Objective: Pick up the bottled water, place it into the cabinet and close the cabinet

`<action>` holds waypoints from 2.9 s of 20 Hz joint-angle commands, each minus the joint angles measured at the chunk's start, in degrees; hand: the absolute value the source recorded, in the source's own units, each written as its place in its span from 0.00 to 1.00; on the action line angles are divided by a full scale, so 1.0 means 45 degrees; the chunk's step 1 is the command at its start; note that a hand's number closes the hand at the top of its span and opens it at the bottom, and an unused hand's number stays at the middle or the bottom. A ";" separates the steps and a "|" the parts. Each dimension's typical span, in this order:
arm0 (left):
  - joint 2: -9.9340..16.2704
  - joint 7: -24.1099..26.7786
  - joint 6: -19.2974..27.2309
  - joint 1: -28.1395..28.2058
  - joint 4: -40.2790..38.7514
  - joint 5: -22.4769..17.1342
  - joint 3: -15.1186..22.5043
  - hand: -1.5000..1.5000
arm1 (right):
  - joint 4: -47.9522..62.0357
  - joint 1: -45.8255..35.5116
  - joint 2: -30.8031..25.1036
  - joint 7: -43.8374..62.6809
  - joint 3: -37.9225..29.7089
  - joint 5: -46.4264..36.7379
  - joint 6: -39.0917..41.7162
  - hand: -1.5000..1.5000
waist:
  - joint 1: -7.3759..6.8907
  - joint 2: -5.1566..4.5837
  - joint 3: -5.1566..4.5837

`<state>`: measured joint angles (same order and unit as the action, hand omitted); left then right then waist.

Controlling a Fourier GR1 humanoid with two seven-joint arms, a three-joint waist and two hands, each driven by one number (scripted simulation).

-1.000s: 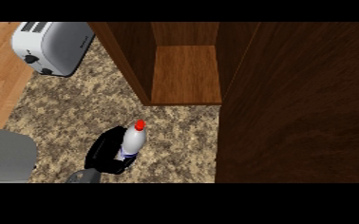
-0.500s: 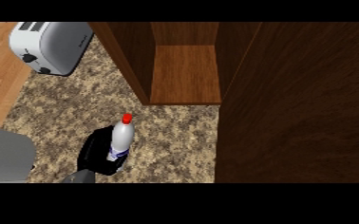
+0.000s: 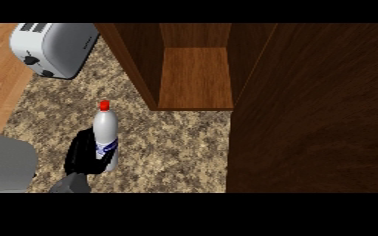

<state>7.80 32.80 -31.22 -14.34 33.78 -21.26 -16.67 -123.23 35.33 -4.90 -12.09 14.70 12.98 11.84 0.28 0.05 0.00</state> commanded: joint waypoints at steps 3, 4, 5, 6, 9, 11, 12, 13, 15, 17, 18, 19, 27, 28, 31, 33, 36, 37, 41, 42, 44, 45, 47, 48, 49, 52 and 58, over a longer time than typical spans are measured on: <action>-0.0452 -0.1537 -0.0072 0.0849 0.2522 -0.1105 0.0219 1.00 | -0.0532 0.0761 0.0106 -0.0253 0.0868 -0.0544 -0.0246 0.00 | -0.0059 0.0040 0.0010; -0.0136 -0.1390 -0.0348 0.0145 0.1346 -0.1205 -0.0049 1.00 | -0.1224 0.1135 -0.0169 0.0163 0.0981 -0.0402 -0.0198 0.00 | 0.0027 0.0012 -0.0001; -0.0358 -0.0842 -0.0374 0.0743 0.1596 -0.0879 0.0284 1.00 | 0.0193 0.0365 -0.0011 -0.0480 0.0465 -0.0142 -0.0116 0.00 | -0.0005 0.0004 0.0001; -0.0596 -0.2348 0.0328 0.0619 0.3222 -0.1382 0.0407 1.00 | -0.0045 -0.0088 -0.0141 -0.0083 0.0286 -0.0044 -0.0046 0.00 | -0.0084 0.0028 0.0012; -0.1024 -0.3016 0.1193 0.1368 0.4706 -0.1198 0.1009 1.00 | -0.0108 -0.0048 0.0103 0.0082 0.0973 -0.0546 -0.0410 0.00 | -0.0073 0.0024 0.0008; -0.0981 -0.2573 0.1142 0.1163 0.4317 -0.0886 0.1138 1.00 | -0.0754 0.0516 -0.0350 0.0161 0.0602 0.0226 -0.0042 0.00 | 0.0006 0.0011 0.0002; -0.1227 -0.3770 0.1741 0.1493 0.6162 -0.1277 0.1365 1.00 | -0.0579 0.0464 -0.0365 0.0129 0.0674 -0.0066 -0.0063 0.00 | -0.0067 0.0041 0.0012; -0.1176 -0.3951 0.1877 0.1258 0.6035 -0.1229 0.1422 1.00 | -0.0564 -0.0530 -0.0239 0.0997 0.0091 0.0392 -0.0497 0.00 | -0.0070 0.0013 0.0006; -0.1698 -0.4020 0.2608 0.2371 0.7763 -0.1204 0.2520 1.00 | -0.0404 -0.0450 0.0002 0.0774 0.0348 0.0144 -0.0685 0.00 | -0.0093 0.0029 0.0009; -0.1711 -0.4215 0.3776 0.2277 0.8813 -0.1766 0.3600 1.00 | 0.0184 -0.0001 -0.0370 -0.0204 -0.0134 0.0536 0.0056 0.00 | -0.0045 0.0045 0.0014; -0.1716 -0.4083 0.3462 0.2002 0.8328 -0.0914 0.3088 1.00 | 0.0068 -0.0197 -0.0288 -0.0040 0.0052 0.0476 -0.0039 0.00 | -0.0018 0.0014 0.0005; -0.1720 -0.4527 0.3997 0.1757 0.8917 -0.1282 0.3322 1.00 | -0.0290 -0.0155 -0.0149 0.0277 0.0700 -0.0172 -0.0333 0.00 | -0.0023 0.0019 0.0004; -0.1731 -0.5625 0.7549 -0.0315 0.9708 -0.1043 0.5117 1.00 | -0.0455 0.0141 -0.0100 0.0185 0.1140 -0.0036 -0.0522 0.00 | 0.0058 0.0003 0.0002; -0.1731 -0.4833 0.8166 -0.0439 0.9522 -0.0859 0.5755 1.00 | -0.0290 -0.0043 0.0135 0.0294 0.1592 -0.0624 -0.0842 0.00 | 0.0067 -0.0001 -0.0001; -0.1732 -0.5495 0.9703 -0.2181 0.8998 -0.1079 0.6273 1.00 | -0.0587 0.0342 -0.0138 0.0017 0.1444 -0.0357 -0.0631 0.00 | 0.0180 0.0000 0.0001; -0.1733 -0.5270 0.9986 -0.2305 0.8666 -0.1205 0.6542 1.00 | -0.0379 0.0086 -0.0394 0.0174 0.0543 0.0517 -0.0502 0.00 | 0.0113 -0.0008 0.0002; -0.1733 -0.4518 1.1125 -0.3202 0.7912 -0.0764 0.7420 1.00 | 0.0425 -0.0221 -0.0242 -0.0362 0.0850 0.0073 -0.0373 0.00 | 0.0183 -0.0022 0.0002; -0.1733 -0.4504 1.1223 -0.3753 0.7485 -0.0339 0.7172 1.00 | -0.0168 -0.0685 -0.0129 0.0643 0.0613 0.0493 -0.0800 0.00 | 0.0166 -0.0043 0.0000; -0.1733 -0.5398 1.1369 -0.5258 0.6566 0.0427 0.6471 1.00 | 0.0606 -0.0277 -0.0114 -0.0297 0.0969 0.0235 -0.0426 0.00 | 0.0241 -0.0042 0.0008; -0.1733 -0.5121 1.1551 -0.5451 0.6103 -0.0097 0.6742 1.00 | 0.0908 -0.1040 -0.0224 0.0090 0.0388 0.0588 -0.0417 0.00 | 0.0248 -0.0075 0.0004; -0.1732 -0.5220 1.2470 -0.5911 0.6008 0.0400 0.6962 1.00 | 0.0752 -0.0615 -0.0036 -0.0265 0.1074 0.0018 -0.0508 0.00 | 0.0384 -0.0071 0.0006; -0.1732 -0.5247 1.2881 -0.5942 0.5948 0.0145 0.7475 1.00 | 0.0211 -0.0433 -0.0325 -0.0003 0.1064 0.0288 -0.0293 0.00 | 0.0480 -0.0074 0.0002; -0.1731 -0.5729 1.2980 -0.6366 0.5904 0.0816 0.7016 1.00 | 0.0898 -0.1051 -0.0066 0.0031 0.0824 0.0132 -0.0586 0.00 | 0.0352 -0.0089 0.0009; -0.1731 -0.5876 1.3438 -0.6561 0.5798 0.0956 0.7130 1.00 | 0.0401 -0.0743 -0.0006 -0.0015 0.1117 0.0174 -0.0577 0.00 | 0.0479 -0.0084 0.0009; -0.1614 -0.5849 1.3703 -0.6806 0.5471 0.1155 0.6782 1.00 | 0.0676 -0.1186 0.0005 0.0340 0.0908 0.0047 -0.0792 0.00 | 0.0435 -0.0124 0.0007; -0.1733 -0.5519 1.4328 -0.7020 0.4576 0.1245 0.7246 1.00 | 0.1357 -0.0910 -0.0179 -0.0495 0.0601 0.0608 -0.0127 0.00 | 0.0641 -0.0145 0.0018; -0.1727 -0.4046 1.3724 -0.9242 0.0115 0.1052 0.6162 1.00 | 0.0497 -0.0928 -0.0227 0.0167 0.1088 0.0313 -0.0395 0.00 | 0.0842 -0.0254 -0.0006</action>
<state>0.47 10.71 30.50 -50.45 44.77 -16.22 11.52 -120.70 31.15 -5.53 -11.27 18.98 14.68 9.58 2.85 -0.61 -0.02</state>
